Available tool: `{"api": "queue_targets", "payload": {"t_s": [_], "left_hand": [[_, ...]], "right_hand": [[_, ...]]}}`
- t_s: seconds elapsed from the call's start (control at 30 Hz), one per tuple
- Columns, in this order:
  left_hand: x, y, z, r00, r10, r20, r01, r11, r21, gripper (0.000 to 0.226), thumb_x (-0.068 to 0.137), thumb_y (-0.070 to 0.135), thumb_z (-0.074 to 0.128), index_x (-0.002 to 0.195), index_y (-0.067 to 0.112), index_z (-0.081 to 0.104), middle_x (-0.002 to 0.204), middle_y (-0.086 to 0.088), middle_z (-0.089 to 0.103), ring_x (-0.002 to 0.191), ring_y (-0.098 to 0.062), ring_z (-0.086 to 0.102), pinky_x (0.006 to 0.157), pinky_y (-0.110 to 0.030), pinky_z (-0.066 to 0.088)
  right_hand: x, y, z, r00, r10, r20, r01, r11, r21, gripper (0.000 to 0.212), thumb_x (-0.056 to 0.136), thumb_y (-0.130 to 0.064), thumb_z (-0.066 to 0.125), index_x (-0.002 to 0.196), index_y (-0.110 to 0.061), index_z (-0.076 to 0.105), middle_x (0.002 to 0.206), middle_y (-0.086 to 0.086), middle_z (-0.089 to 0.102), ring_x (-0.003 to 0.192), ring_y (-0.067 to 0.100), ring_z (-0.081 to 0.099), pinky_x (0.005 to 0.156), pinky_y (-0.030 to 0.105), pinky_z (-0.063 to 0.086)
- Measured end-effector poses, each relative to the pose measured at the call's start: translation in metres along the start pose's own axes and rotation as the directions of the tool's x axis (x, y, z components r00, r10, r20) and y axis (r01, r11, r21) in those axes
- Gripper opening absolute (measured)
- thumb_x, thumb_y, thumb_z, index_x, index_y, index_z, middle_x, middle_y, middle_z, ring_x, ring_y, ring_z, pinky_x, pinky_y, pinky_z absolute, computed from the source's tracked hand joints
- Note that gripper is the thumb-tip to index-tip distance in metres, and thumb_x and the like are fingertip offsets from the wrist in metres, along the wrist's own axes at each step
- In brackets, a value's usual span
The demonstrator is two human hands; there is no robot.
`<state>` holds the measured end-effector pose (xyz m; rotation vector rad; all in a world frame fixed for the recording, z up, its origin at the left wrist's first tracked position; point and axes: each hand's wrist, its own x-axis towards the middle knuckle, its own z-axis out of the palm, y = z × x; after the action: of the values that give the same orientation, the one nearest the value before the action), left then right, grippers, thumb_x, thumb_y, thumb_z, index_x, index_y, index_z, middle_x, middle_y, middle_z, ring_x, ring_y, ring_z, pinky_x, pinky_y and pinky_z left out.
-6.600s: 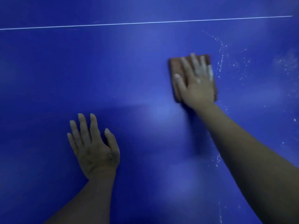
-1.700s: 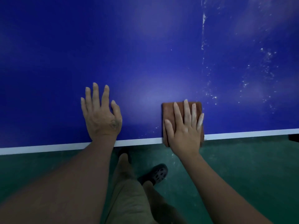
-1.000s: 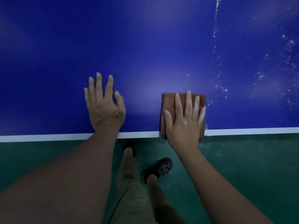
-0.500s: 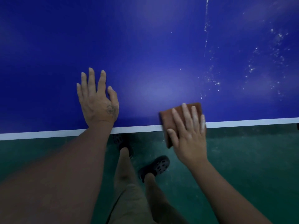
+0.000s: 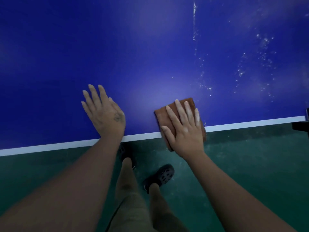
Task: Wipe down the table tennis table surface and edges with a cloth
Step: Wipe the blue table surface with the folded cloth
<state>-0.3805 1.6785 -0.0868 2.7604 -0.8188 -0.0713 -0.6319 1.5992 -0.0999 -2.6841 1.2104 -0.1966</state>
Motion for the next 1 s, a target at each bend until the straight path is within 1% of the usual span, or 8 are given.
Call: {"api": "queue_targets", "payload": {"t_s": [0.13, 0.23, 0.43, 0.53, 0.7, 0.77, 0.87, 1.0], "left_hand": [[-0.021, 0.043, 0.016, 0.999, 0.037, 0.029, -0.037, 0.999, 0.023, 0.067, 0.115, 0.045, 0.025, 0.174, 0.015, 0.022, 0.183, -0.012, 0.01, 0.17, -0.036, 0.005, 0.136, -0.058, 0.005], [-0.022, 0.041, 0.027, 0.998, 0.063, -0.003, -0.063, 0.997, 0.05, 0.069, 0.113, 0.05, 0.033, 0.174, 0.019, 0.025, 0.183, -0.01, 0.013, 0.169, -0.036, 0.008, 0.136, -0.059, 0.006], [-0.021, 0.042, 0.03, 0.997, 0.072, -0.033, -0.071, 0.997, 0.042, 0.066, 0.114, 0.046, 0.036, 0.172, 0.018, 0.03, 0.182, -0.011, 0.018, 0.169, -0.037, 0.012, 0.135, -0.061, 0.01], [-0.021, 0.041, 0.031, 0.998, 0.066, -0.021, -0.065, 0.997, 0.044, 0.065, 0.114, 0.045, 0.035, 0.173, 0.019, 0.028, 0.182, -0.01, 0.017, 0.169, -0.036, 0.01, 0.136, -0.06, 0.008], [-0.022, 0.04, 0.033, 0.998, 0.059, -0.029, -0.058, 0.998, 0.039, 0.064, 0.113, 0.043, 0.037, 0.172, 0.019, 0.03, 0.182, -0.011, 0.018, 0.169, -0.035, 0.01, 0.136, -0.059, 0.007], [-0.022, 0.041, 0.033, 0.997, 0.063, -0.036, -0.061, 0.997, 0.037, 0.064, 0.113, 0.043, 0.038, 0.172, 0.018, 0.031, 0.182, -0.011, 0.019, 0.169, -0.035, 0.01, 0.136, -0.059, 0.007], [-0.022, 0.042, 0.033, 0.997, 0.066, -0.043, -0.064, 0.997, 0.035, 0.064, 0.113, 0.043, 0.037, 0.172, 0.019, 0.031, 0.182, -0.01, 0.019, 0.169, -0.035, 0.01, 0.136, -0.059, 0.007], [-0.021, 0.042, 0.033, 0.996, 0.067, -0.052, -0.066, 0.998, 0.024, 0.063, 0.113, 0.044, 0.036, 0.171, 0.019, 0.032, 0.182, -0.01, 0.019, 0.169, -0.034, 0.011, 0.136, -0.06, 0.009]], "right_hand": [[-0.015, 0.061, -0.014, 0.985, 0.168, -0.041, -0.169, 0.985, -0.028, 0.066, 0.11, -0.06, 0.04, 0.169, -0.031, 0.032, 0.18, -0.001, 0.016, 0.167, 0.028, 0.011, 0.13, 0.065, 0.014], [-0.017, 0.075, -0.016, 0.98, 0.196, -0.036, -0.197, 0.98, -0.04, 0.066, 0.11, -0.057, 0.04, 0.169, -0.026, 0.033, 0.18, 0.003, 0.016, 0.167, 0.031, 0.01, 0.13, 0.067, 0.012], [0.032, 0.02, 0.0, 1.0, 0.001, -0.006, -0.001, 1.0, 0.0, 0.067, 0.109, -0.059, 0.043, 0.169, -0.028, 0.033, 0.18, 0.004, 0.017, 0.167, 0.032, 0.011, 0.13, 0.066, 0.012], [0.077, -0.004, 0.008, 0.999, 0.016, -0.034, -0.015, 0.999, 0.04, 0.066, 0.11, -0.06, 0.042, 0.167, -0.027, 0.037, 0.178, 0.006, 0.022, 0.167, 0.03, 0.012, 0.132, 0.063, 0.011], [0.107, 0.03, 0.003, 0.998, -0.031, -0.051, 0.032, 0.999, 0.036, 0.064, 0.11, -0.061, 0.042, 0.166, -0.03, 0.039, 0.178, 0.002, 0.024, 0.166, 0.028, 0.015, 0.133, 0.06, 0.01], [0.108, 0.067, -0.008, 0.997, 0.051, -0.059, -0.051, 0.999, 0.008, 0.064, 0.11, -0.061, 0.041, 0.167, -0.032, 0.037, 0.178, 0.001, 0.023, 0.166, 0.028, 0.015, 0.133, 0.059, 0.008], [0.103, 0.118, -0.027, 0.963, 0.27, -0.018, -0.27, 0.962, -0.024, 0.066, 0.11, -0.061, 0.036, 0.169, -0.033, 0.03, 0.18, 0.0, 0.014, 0.167, 0.029, 0.008, 0.133, 0.06, 0.004], [0.099, 0.111, -0.032, 0.89, 0.457, 0.007, -0.456, 0.889, -0.034, 0.07, 0.11, -0.06, 0.028, 0.171, -0.026, 0.026, 0.181, 0.007, 0.008, 0.167, 0.034, 0.003, 0.131, 0.065, 0.002]]}}
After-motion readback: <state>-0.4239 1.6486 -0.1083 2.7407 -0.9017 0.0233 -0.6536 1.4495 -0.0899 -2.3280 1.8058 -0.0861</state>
